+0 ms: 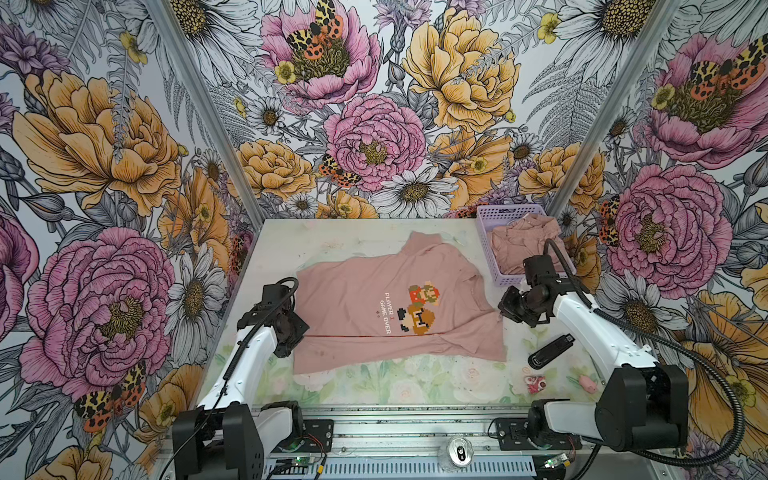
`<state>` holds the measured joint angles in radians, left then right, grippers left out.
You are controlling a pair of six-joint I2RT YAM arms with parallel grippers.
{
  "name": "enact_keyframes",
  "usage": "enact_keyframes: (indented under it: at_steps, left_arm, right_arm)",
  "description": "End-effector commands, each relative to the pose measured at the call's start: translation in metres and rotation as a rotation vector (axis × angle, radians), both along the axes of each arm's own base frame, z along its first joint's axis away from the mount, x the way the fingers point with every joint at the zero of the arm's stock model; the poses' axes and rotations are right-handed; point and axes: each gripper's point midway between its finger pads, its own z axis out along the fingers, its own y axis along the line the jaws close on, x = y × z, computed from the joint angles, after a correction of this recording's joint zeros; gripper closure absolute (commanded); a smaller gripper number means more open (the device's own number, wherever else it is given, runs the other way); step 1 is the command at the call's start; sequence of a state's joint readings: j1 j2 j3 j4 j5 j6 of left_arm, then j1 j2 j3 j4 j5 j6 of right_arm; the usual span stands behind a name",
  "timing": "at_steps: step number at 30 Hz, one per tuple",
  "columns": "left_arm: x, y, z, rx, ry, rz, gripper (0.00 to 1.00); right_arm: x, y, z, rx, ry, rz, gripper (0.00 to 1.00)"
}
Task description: Fold and stack the mixed laundry pile
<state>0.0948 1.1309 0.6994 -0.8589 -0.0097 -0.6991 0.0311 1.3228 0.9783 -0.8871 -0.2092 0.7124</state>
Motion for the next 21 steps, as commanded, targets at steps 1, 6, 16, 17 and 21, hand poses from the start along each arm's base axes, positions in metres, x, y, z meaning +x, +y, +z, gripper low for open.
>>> enact_keyframes:
  at_steps: [1, 6, 16, 17, 21]
  left_arm:
    - [0.017, 0.008, 0.008, 0.046, -0.055, -0.024, 1.0]
    - [0.036, 0.014, 0.022, 0.083, -0.116, -0.052, 1.0]
    - [0.061, 0.024, 0.026, 0.127, -0.108, -0.11, 1.0]
    - [0.063, 0.024, 0.026, 0.127, -0.11, -0.114, 1.0]
    - [0.066, 0.025, 0.022, 0.128, -0.099, -0.121, 1.0]
  right_arm:
    - [0.024, -0.002, 0.017, -0.044, -0.083, 0.018, 1.0]
    - [0.028, -0.002, 0.01, -0.06, -0.065, 0.03, 1.0]
    - [0.031, -0.003, 0.001, -0.075, -0.044, 0.045, 1.0]
    - [0.031, -0.003, 0.001, -0.075, -0.042, 0.047, 1.0]
    - [0.03, -0.003, -0.001, -0.08, -0.04, 0.05, 1.0]
